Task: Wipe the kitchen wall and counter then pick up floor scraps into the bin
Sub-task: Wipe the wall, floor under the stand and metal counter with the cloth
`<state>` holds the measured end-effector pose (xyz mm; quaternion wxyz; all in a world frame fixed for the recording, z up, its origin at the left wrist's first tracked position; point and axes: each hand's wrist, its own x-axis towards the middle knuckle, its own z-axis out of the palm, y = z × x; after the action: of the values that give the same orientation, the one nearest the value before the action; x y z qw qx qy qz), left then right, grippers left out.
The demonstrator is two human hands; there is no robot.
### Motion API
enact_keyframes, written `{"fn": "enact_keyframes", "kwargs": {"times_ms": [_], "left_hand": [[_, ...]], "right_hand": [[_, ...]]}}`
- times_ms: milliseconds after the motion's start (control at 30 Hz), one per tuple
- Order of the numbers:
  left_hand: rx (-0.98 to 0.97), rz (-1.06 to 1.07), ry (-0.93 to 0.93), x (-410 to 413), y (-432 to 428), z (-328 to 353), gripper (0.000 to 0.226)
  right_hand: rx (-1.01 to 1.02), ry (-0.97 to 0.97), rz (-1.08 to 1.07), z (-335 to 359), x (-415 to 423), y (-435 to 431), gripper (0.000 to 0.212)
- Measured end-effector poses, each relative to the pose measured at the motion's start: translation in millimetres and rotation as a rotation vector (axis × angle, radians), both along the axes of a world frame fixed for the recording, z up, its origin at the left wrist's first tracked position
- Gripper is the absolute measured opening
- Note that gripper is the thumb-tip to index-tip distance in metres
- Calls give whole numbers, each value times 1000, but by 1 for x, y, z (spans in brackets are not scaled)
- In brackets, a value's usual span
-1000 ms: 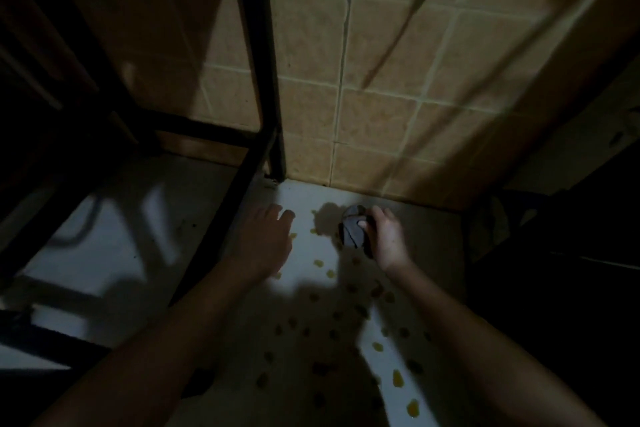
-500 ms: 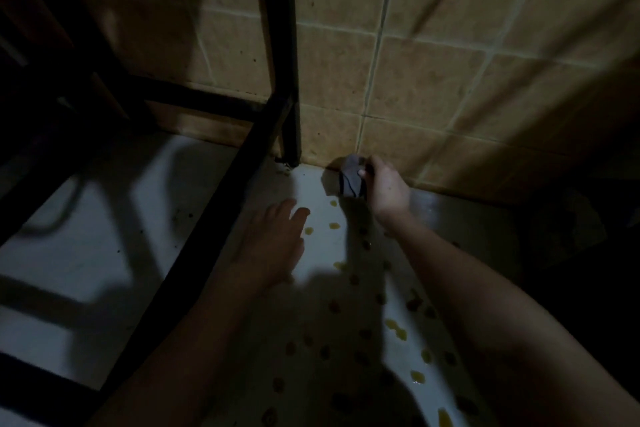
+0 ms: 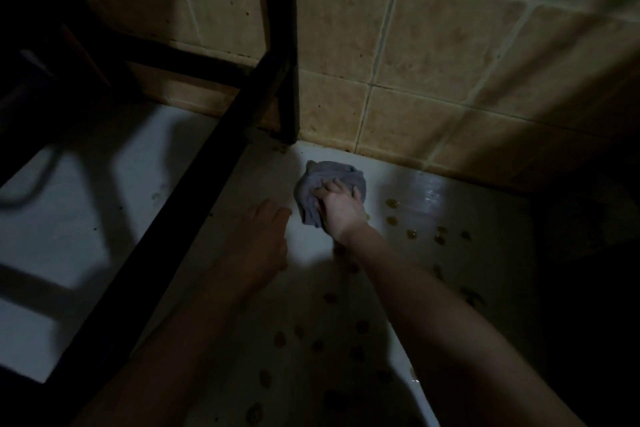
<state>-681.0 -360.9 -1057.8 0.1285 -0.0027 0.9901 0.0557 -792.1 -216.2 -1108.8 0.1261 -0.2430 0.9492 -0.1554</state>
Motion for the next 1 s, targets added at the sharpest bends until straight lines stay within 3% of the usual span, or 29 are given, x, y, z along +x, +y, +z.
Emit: {"fn": "enact_keyframes", "kwargs": {"times_ms": [233,467,1000], "left_hand": [[63,-49,17,8,11,-3,58],[125,-159,124,7,40,2,47],[226,-199,110,7,92,0,42]], "right_hand": [[32,-19,-116,2,-4,41,55],[-10,32,-273,0,4,106,39],[35,27,-718,-4,53,247,38]]}}
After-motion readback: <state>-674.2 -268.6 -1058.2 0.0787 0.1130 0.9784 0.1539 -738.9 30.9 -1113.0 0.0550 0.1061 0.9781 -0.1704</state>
